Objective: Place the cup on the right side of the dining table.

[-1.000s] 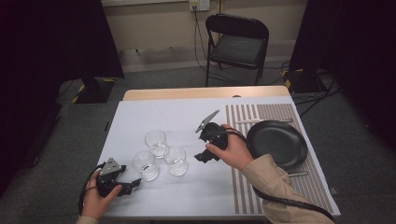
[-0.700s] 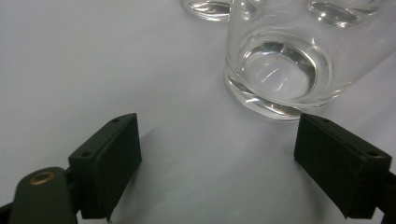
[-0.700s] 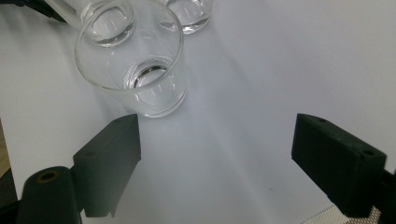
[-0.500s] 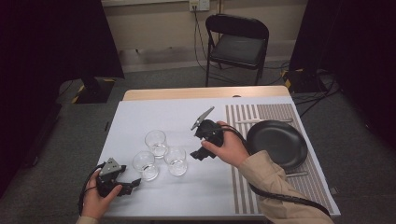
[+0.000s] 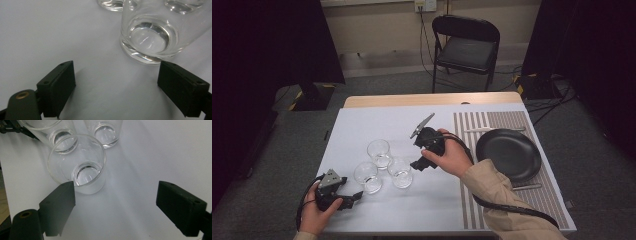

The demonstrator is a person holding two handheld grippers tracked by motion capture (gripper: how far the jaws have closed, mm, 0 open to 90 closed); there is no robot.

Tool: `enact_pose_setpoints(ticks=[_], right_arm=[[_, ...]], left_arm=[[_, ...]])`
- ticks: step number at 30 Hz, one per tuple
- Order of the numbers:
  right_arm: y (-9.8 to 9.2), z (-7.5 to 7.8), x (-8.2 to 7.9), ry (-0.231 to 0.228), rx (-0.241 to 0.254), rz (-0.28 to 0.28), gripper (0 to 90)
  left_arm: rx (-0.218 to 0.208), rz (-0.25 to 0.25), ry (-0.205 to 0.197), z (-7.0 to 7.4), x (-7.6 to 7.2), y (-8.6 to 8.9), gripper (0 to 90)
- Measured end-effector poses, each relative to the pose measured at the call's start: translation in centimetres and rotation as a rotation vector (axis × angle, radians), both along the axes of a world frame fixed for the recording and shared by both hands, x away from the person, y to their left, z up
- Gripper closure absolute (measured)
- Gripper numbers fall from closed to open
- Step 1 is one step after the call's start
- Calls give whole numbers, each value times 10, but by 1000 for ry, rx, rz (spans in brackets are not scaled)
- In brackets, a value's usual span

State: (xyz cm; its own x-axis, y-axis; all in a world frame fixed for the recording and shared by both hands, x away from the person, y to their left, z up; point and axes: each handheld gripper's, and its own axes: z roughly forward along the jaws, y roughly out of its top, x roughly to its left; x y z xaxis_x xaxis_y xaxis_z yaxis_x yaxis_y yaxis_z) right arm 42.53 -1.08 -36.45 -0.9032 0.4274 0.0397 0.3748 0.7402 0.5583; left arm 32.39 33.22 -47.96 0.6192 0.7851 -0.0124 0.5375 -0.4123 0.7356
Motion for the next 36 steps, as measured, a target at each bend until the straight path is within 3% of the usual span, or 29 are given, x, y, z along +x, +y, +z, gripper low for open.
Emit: enact_pose_setpoints(ticks=[36], right_arm=[[30, -15, 11, 2, -6, 11, 142]], left_arm=[[-20, 10, 3, 0, 0, 0, 140]])
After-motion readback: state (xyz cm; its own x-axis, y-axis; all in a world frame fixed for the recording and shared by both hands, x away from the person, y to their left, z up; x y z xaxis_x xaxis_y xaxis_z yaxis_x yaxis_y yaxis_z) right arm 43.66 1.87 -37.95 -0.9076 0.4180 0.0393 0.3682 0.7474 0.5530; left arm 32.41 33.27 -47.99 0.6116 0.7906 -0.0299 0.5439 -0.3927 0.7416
